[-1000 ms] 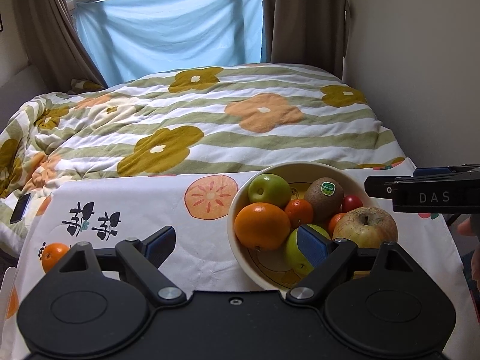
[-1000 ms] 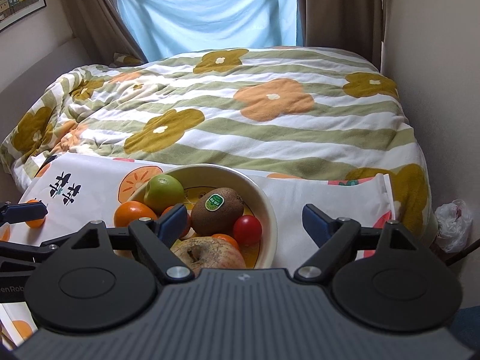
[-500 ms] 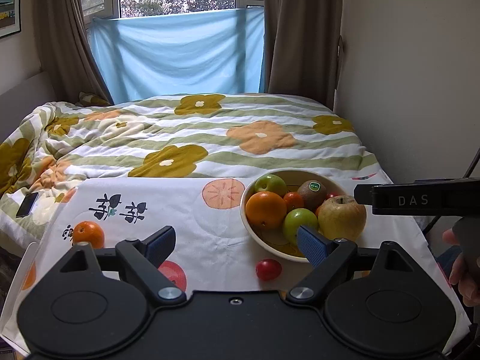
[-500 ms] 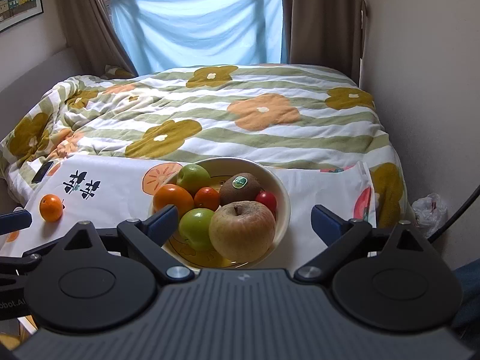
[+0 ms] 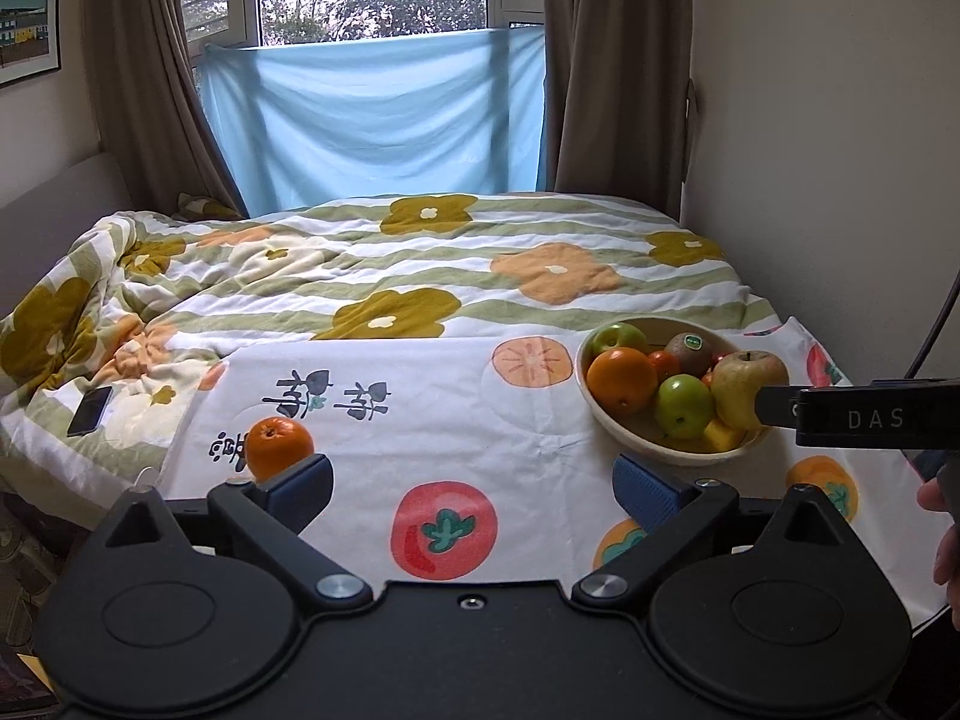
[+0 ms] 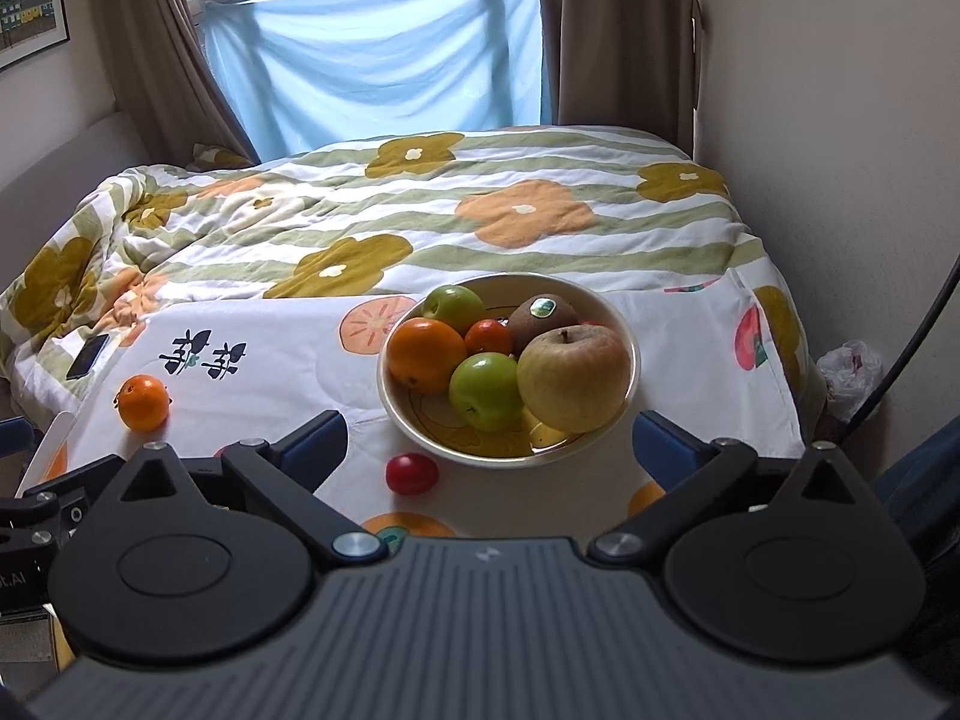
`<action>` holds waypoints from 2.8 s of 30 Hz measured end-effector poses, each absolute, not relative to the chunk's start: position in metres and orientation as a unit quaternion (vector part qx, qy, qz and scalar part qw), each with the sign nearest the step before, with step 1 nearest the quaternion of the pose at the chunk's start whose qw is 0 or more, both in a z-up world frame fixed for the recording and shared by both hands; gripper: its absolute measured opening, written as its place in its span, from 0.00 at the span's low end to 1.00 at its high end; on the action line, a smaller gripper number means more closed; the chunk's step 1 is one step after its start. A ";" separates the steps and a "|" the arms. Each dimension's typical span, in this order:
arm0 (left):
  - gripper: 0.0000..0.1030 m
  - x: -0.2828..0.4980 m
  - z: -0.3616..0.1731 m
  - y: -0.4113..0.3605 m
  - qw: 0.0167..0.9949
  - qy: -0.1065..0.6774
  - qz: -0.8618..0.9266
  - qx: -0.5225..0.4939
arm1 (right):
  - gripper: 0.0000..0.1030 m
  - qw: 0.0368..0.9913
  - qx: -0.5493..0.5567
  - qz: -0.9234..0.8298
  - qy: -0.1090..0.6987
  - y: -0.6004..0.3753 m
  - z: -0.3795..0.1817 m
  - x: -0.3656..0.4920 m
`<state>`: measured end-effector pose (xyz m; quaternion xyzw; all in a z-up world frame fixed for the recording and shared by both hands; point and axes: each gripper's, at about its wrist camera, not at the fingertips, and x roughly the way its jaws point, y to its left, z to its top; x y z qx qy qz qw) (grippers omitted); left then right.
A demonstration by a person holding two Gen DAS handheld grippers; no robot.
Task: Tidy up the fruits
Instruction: 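Grasp the last orange with the left tool while the right tool grasps a tomato, then carry the orange and tomato over the bowl and lower them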
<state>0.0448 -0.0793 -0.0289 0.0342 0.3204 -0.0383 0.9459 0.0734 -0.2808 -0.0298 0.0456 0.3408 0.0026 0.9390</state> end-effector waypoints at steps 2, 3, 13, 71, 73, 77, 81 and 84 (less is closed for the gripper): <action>0.98 0.044 -0.034 -0.064 0.947 0.318 -0.035 0.038 | 1.00 0.940 0.050 0.000 0.339 -0.273 -0.036 0.069; 0.98 0.045 -0.036 -0.059 0.947 0.318 -0.035 0.039 | 1.00 0.940 0.051 -0.002 0.338 -0.268 -0.039 0.067; 0.99 0.074 -0.071 0.008 0.945 0.315 -0.044 0.082 | 1.00 0.932 0.065 -0.050 0.354 -0.221 -0.088 0.072; 0.61 0.166 -0.146 0.055 0.901 0.415 -0.093 0.083 | 0.48 0.915 0.051 -0.110 0.385 -0.190 -0.154 0.143; 0.61 0.164 -0.145 0.054 0.900 0.416 -0.094 0.083 | 0.48 0.916 0.040 -0.110 0.383 -0.187 -0.150 0.140; 0.61 0.155 -0.137 0.052 0.904 0.410 -0.092 0.083 | 0.48 0.921 0.030 -0.100 0.376 -0.179 -0.140 0.133; 0.61 0.146 -0.122 0.048 0.908 0.402 -0.093 0.077 | 0.48 0.923 0.031 -0.084 0.374 -0.175 -0.127 0.125; 0.61 0.138 -0.106 0.042 0.912 0.392 -0.094 0.072 | 0.48 0.925 0.037 -0.073 0.372 -0.176 -0.115 0.120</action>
